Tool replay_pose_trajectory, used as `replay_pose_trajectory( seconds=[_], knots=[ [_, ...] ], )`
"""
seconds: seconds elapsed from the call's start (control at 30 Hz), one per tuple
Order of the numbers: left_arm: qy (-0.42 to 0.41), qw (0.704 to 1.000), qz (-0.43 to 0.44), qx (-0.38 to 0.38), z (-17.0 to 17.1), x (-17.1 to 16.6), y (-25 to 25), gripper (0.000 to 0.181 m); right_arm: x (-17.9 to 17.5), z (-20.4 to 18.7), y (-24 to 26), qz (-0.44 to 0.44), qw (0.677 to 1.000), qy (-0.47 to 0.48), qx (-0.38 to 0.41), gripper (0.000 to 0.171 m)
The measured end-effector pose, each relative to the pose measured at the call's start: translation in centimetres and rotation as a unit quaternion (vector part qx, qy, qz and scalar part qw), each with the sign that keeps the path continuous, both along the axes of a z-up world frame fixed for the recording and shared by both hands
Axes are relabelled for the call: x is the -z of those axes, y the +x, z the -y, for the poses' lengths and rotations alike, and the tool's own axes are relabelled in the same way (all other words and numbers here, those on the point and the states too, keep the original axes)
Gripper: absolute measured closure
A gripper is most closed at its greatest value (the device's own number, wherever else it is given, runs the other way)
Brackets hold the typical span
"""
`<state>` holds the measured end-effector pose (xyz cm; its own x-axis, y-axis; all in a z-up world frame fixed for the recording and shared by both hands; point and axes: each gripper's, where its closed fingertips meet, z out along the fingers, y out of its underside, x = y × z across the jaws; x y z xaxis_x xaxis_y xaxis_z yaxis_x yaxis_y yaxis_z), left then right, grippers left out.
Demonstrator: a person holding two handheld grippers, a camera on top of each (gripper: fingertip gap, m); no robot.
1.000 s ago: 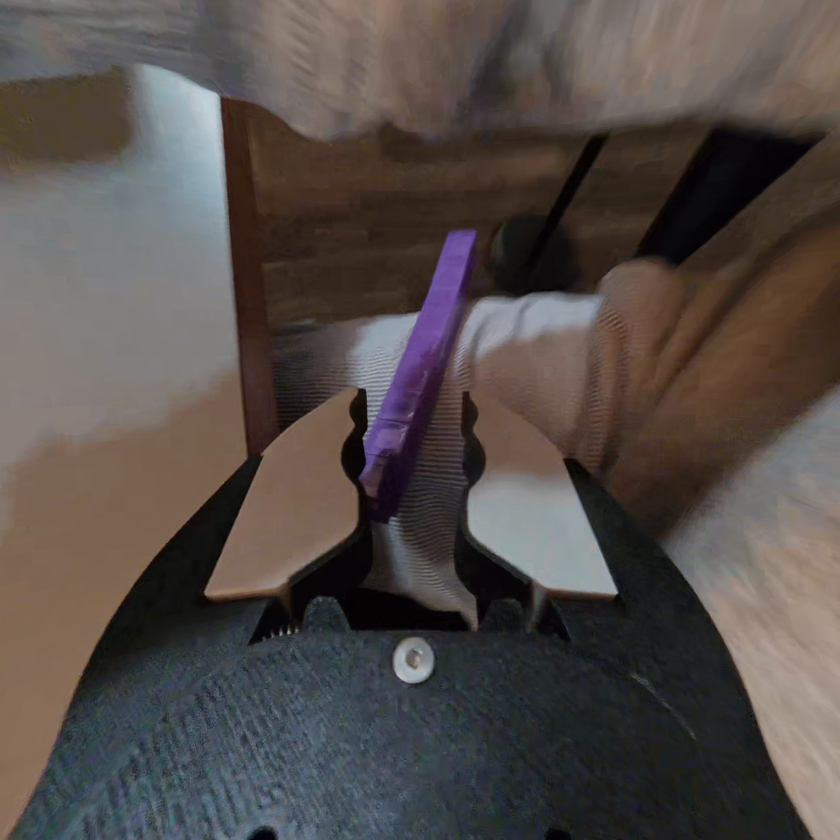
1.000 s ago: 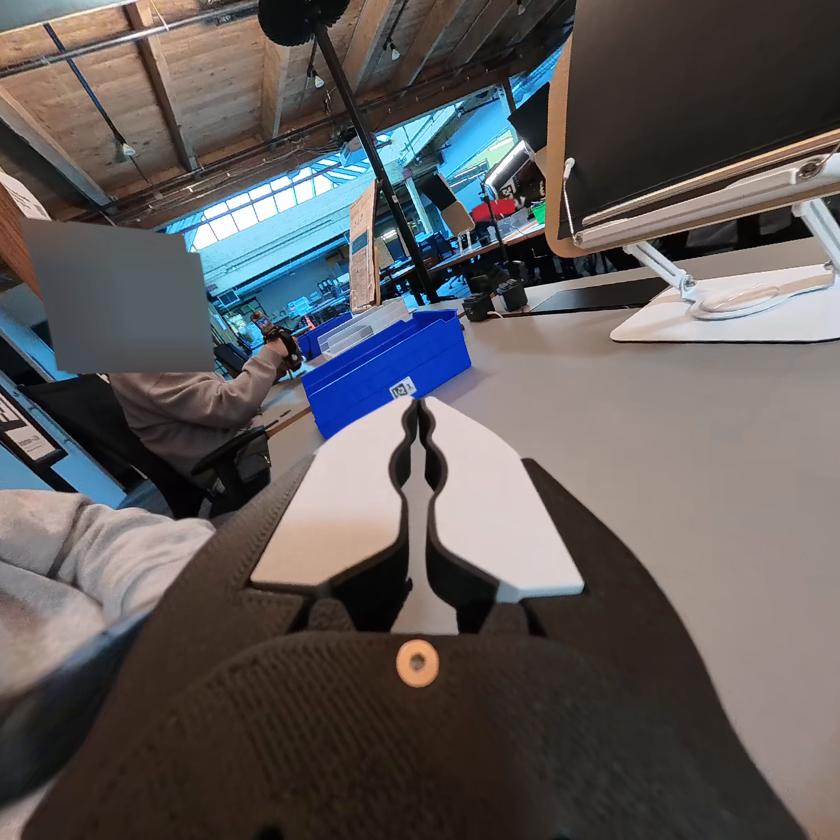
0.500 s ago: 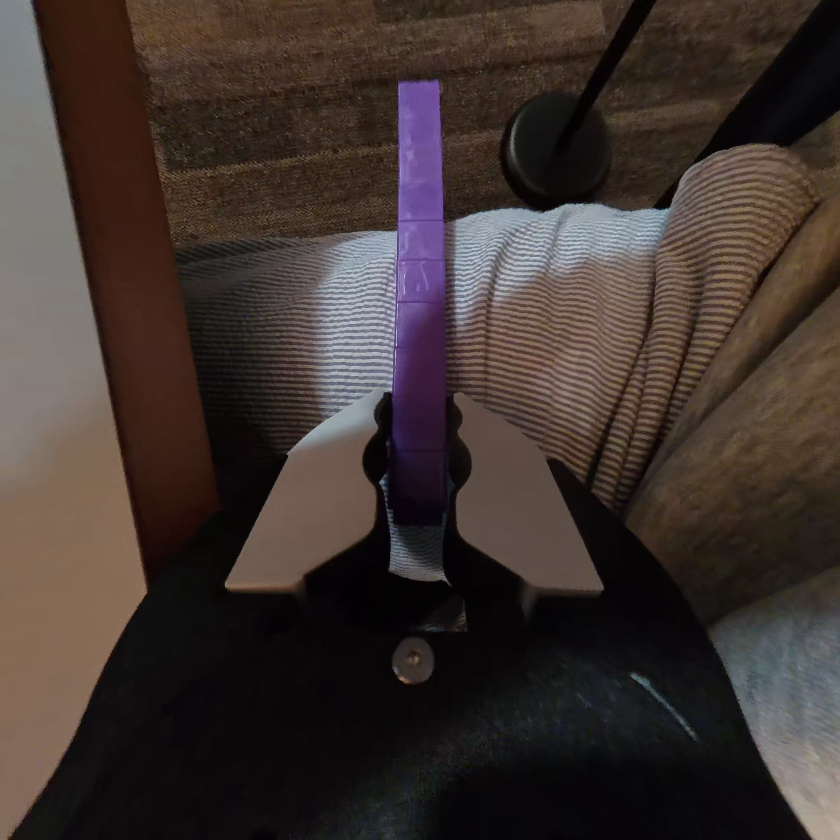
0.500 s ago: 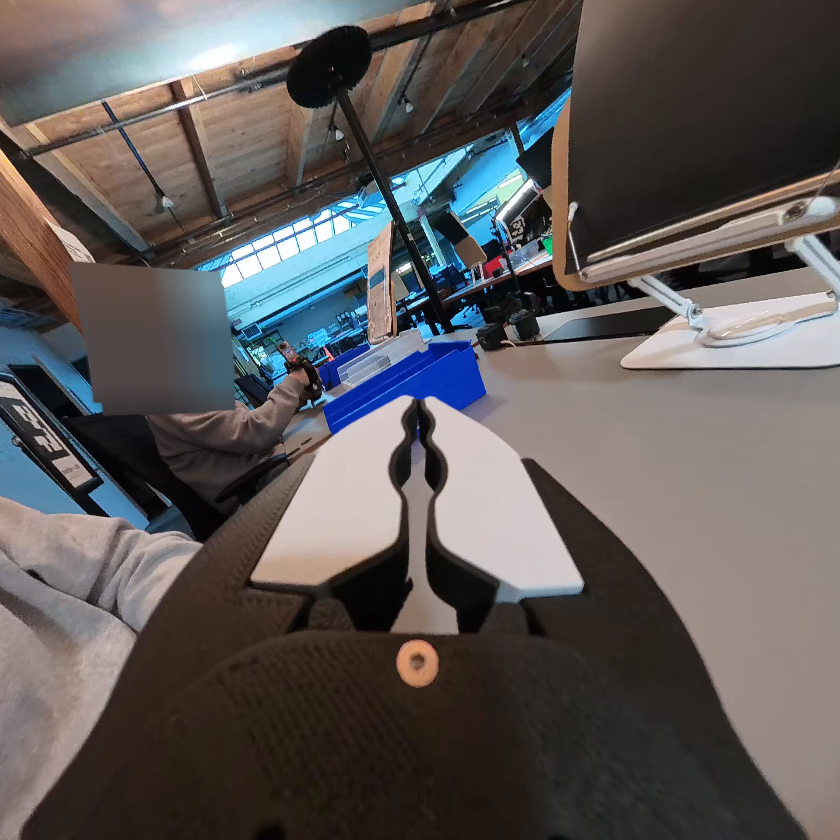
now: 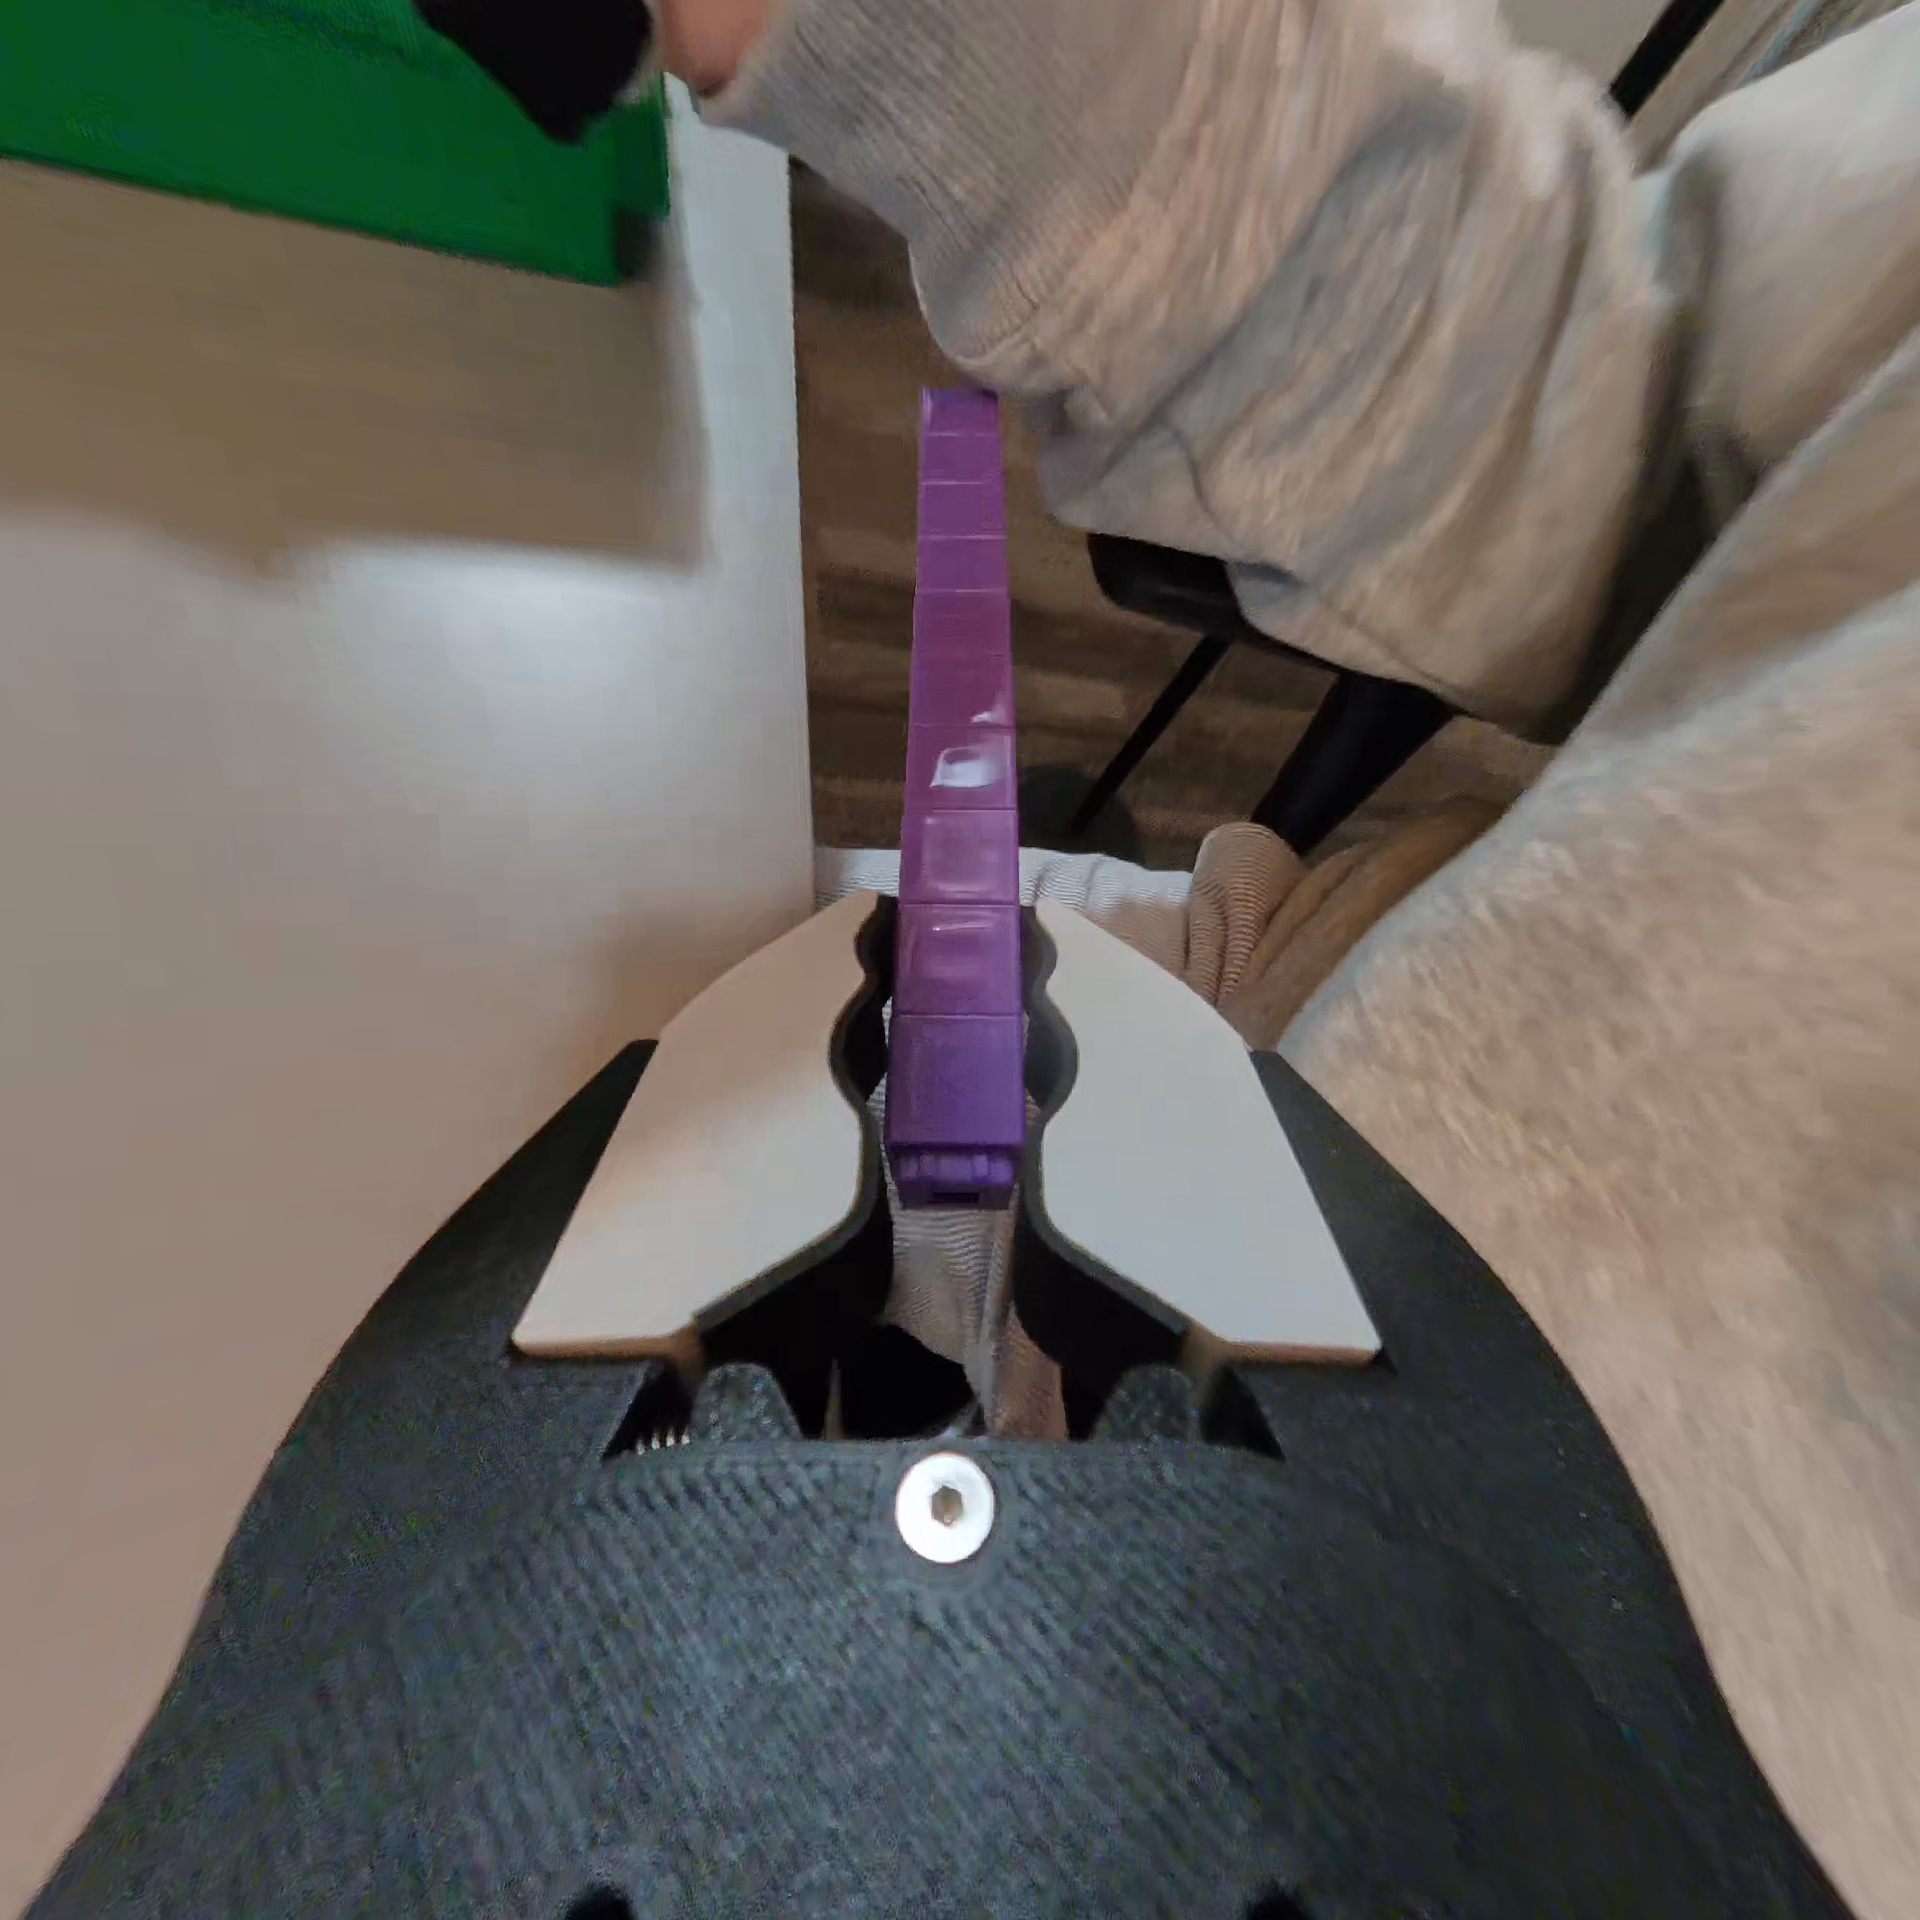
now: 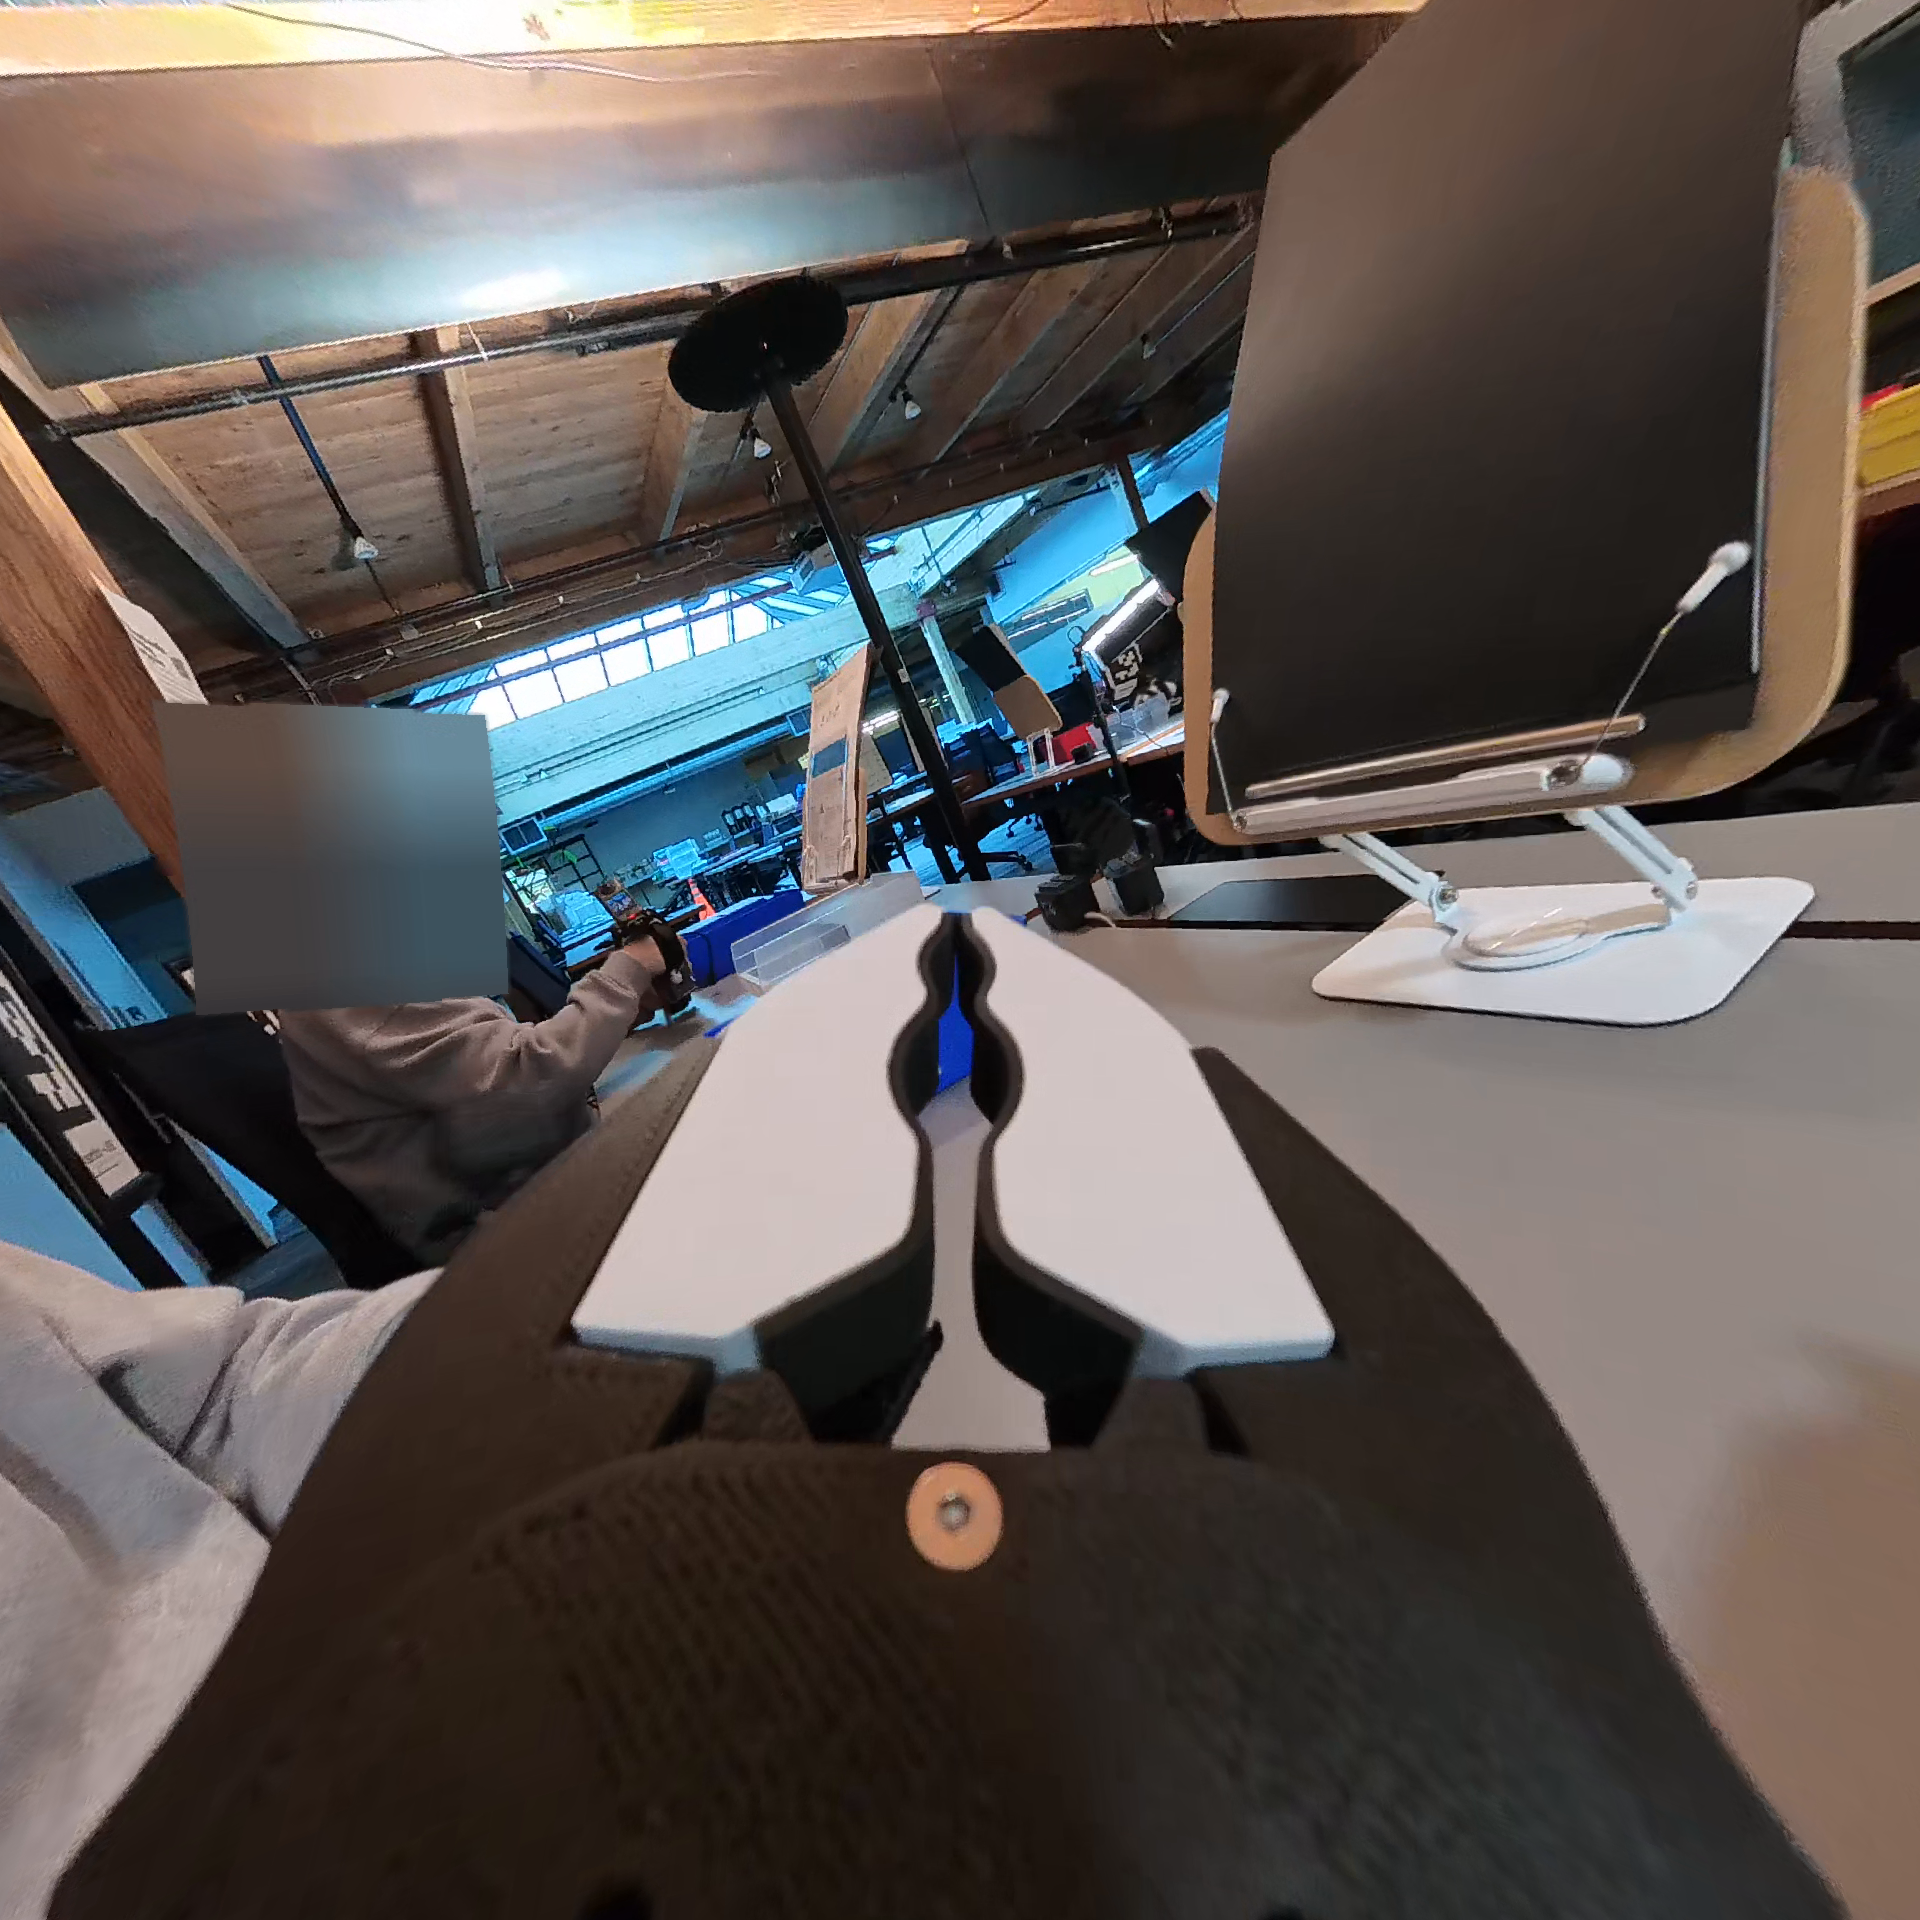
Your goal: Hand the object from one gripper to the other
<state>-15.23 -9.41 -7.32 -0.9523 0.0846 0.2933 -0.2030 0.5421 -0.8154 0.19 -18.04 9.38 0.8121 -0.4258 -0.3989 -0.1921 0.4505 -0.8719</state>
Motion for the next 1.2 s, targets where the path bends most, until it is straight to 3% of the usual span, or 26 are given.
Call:
replay_pose_trajectory(
  seconds=[0.03,0.1,0.27,0.47,0.7,1.2],
  knots=[
    [-0.017,1.000,-0.003,0.008,-1.2,-0.7,0.7,0.160,-0.3,0.4,-0.1,0.001,1.000,-0.003,-0.002,0.171],
    [-0.049,0.999,0.003,0.012,-3.6,-1.4,2.4,0.160,-0.7,0.8,-0.3,0.001,1.000,-0.014,-0.015,0.166],
    [-0.095,0.994,-0.005,-0.060,-9.3,-1.4,7.7,0.160,1.0,0.1,-0.8,0.003,0.998,-0.039,-0.048,0.148],
    [-0.100,0.987,-0.018,-0.121,-13.3,-1.2,10.6,0.160,7.7,-7.0,-1.7,-0.043,0.989,-0.063,-0.125,0.108],
    [-0.113,0.988,-0.036,-0.094,-13.5,-0.8,9.8,0.160,11.4,-11.7,-3.5,-0.059,0.972,-0.152,-0.170,0.127],
    [-0.138,0.985,-0.078,-0.066,-12.5,-0.5,9.1,0.160,14.1,-10.7,-5.3,-0.079,0.947,-0.175,-0.256,0.148]
  ],
)
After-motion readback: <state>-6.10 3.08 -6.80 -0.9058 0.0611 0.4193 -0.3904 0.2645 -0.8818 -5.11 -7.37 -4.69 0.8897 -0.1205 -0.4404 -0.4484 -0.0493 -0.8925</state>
